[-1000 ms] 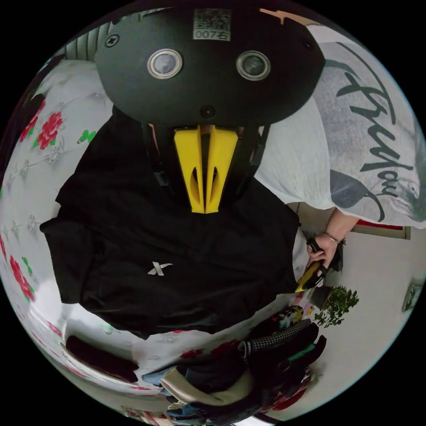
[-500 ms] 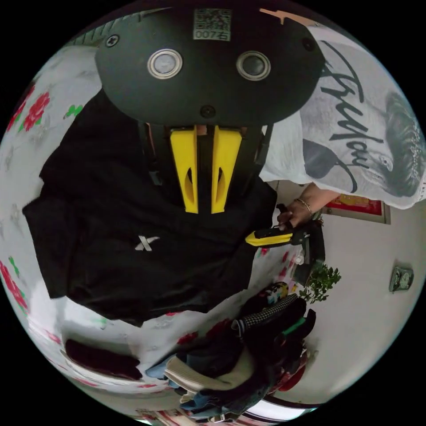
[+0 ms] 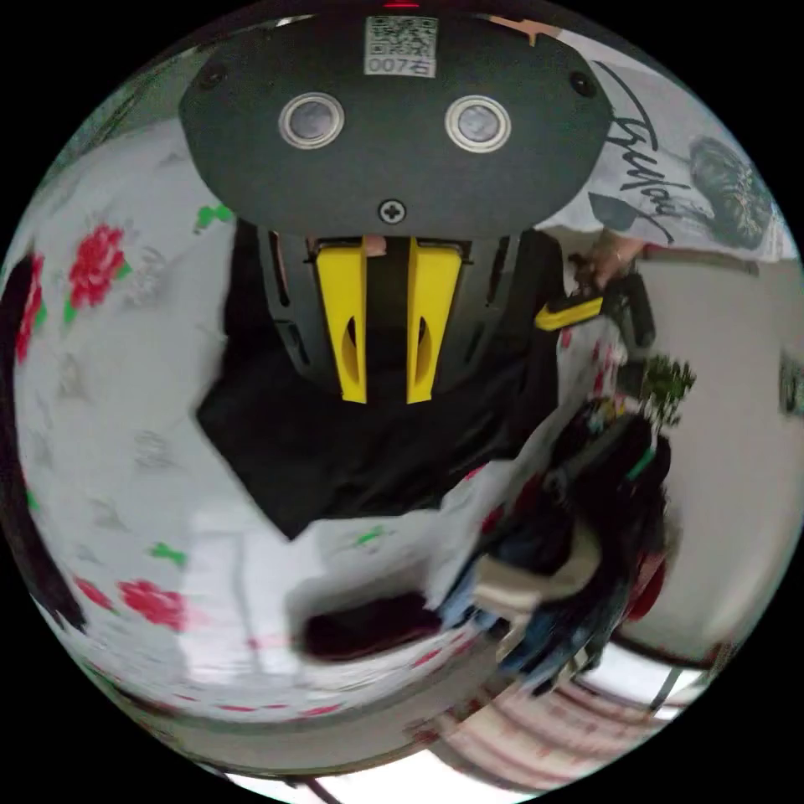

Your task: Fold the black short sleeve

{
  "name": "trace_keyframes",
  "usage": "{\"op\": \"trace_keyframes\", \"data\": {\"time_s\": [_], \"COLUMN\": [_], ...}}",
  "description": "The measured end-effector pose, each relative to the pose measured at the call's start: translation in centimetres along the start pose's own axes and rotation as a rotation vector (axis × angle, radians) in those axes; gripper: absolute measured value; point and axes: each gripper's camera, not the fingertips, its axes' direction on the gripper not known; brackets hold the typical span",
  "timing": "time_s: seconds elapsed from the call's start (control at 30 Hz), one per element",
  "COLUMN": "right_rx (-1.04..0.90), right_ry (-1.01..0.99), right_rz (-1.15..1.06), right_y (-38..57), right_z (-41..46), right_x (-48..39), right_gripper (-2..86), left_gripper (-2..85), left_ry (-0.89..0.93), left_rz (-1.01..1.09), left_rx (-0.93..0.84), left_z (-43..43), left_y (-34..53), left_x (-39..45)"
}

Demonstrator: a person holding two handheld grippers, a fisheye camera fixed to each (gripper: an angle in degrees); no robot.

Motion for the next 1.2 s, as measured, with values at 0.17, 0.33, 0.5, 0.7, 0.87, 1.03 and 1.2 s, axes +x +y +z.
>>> {"op": "trace_keyframes", "data": {"time_s": [0.17,0.33,0.5,0.7,0.87,1.03,1.2], "right_rx": [0.155,0.039,0.092,0.219,0.434,0.399,0.295], "right_ry": [0.051,0.085,0.080,-0.300,-0.639,-0.570,-0.340], "right_rz": [0.233,0.207,0.235,0.507,0.690,0.615,0.514], "right_y": [0.4,-1.4,-1.2,4.1,8.5,7.5,6.2], "right_z": [-5.1,-2.3,-5.4,-7.5,-6.6,-7.4,-8.3], "right_x": [6.8,7.0,9.0,17.0,20.4,19.2,16.5], "right_gripper": [6.9,3.6,0.3,-0.1,0.6,0.5,0.2], "left_gripper": [1.0,0.5,-0.2,-0.6,-0.7,-0.7,-0.7], "left_ry": [0.043,0.052,0.045,0.058,0.068,0.056,0.050], "left_rz": [0.039,0.039,0.029,-0.057,-0.096,-0.104,-0.123], "left_rx": [0.050,0.022,0.029,0.006,-0.019,-0.028,-0.028], "left_z": [-0.4,1.7,2.6,4.7,5.9,6.4,6.6], "left_y": [-0.3,-2.4,-3.1,-2.0,-2.0,-2.4,-2.4], "left_x": [2.1,2.9,2.9,1.3,0.3,-0.6,-1.7]}}
